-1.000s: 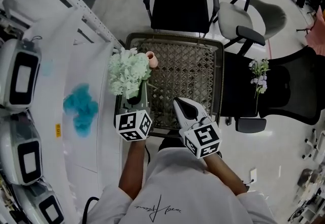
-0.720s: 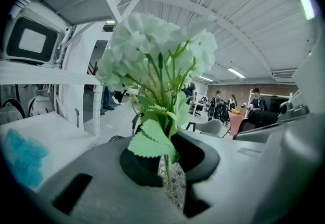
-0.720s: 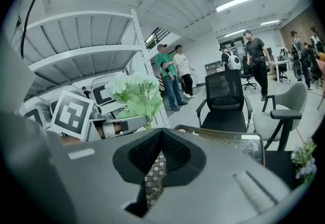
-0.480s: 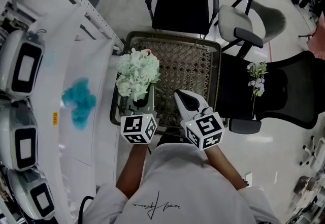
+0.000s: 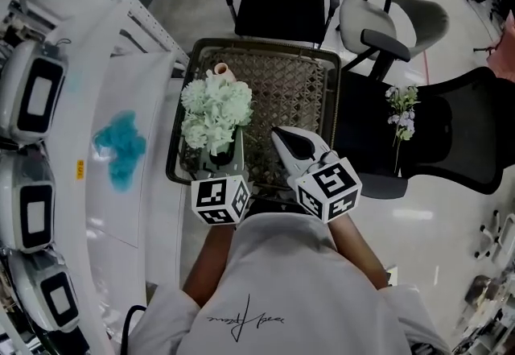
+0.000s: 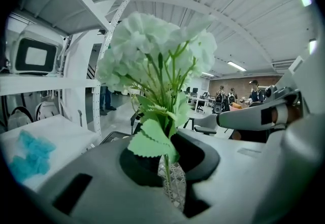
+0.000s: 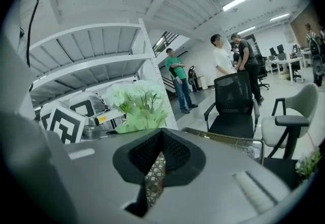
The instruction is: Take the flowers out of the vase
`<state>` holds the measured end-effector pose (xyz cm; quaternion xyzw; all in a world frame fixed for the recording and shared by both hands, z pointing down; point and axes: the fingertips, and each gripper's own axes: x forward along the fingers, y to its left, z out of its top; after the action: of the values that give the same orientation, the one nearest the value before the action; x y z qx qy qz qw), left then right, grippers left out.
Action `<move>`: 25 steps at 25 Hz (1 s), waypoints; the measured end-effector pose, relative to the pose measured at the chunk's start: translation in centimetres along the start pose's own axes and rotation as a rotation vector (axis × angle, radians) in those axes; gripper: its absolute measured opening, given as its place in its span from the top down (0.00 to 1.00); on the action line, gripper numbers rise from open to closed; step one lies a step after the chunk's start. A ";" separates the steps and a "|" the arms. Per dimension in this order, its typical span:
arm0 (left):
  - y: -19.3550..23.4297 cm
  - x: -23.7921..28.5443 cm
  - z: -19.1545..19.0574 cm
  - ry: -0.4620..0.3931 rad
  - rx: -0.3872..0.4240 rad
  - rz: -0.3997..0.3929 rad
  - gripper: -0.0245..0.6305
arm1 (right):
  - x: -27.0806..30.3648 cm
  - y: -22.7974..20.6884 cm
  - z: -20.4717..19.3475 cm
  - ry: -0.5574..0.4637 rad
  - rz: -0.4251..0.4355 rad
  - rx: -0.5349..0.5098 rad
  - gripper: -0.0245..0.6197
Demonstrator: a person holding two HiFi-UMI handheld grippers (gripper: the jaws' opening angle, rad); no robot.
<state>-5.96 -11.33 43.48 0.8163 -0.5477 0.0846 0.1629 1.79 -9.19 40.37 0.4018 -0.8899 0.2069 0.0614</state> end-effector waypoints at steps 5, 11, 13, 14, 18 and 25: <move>-2.2 -0.3 0.1 -0.013 0.028 -0.004 0.89 | -1.6 -0.8 0.1 -0.008 0.041 0.013 0.95; -4.0 -1.5 0.2 -0.046 0.000 0.008 0.89 | -3.7 -0.3 -0.9 0.021 0.128 -0.055 0.95; -4.7 -1.5 0.5 -0.060 0.012 0.004 0.89 | -4.1 0.1 -1.6 0.044 0.190 -0.108 0.95; -5.1 -1.5 0.6 -0.063 0.022 0.004 0.89 | -4.3 0.3 -2.0 0.056 0.223 -0.124 0.95; -5.6 -2.1 0.0 -0.058 0.024 0.017 0.89 | -5.2 1.4 -3.5 0.103 0.320 -0.151 0.95; -5.1 -3.2 -1.0 -0.035 0.000 0.053 0.89 | -6.0 1.6 -3.6 0.123 0.364 -0.167 0.95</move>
<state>-2.51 -6.40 42.50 0.8028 -0.5720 0.0744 0.1510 4.39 -2.54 41.48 0.2142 -0.9565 0.1643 0.1104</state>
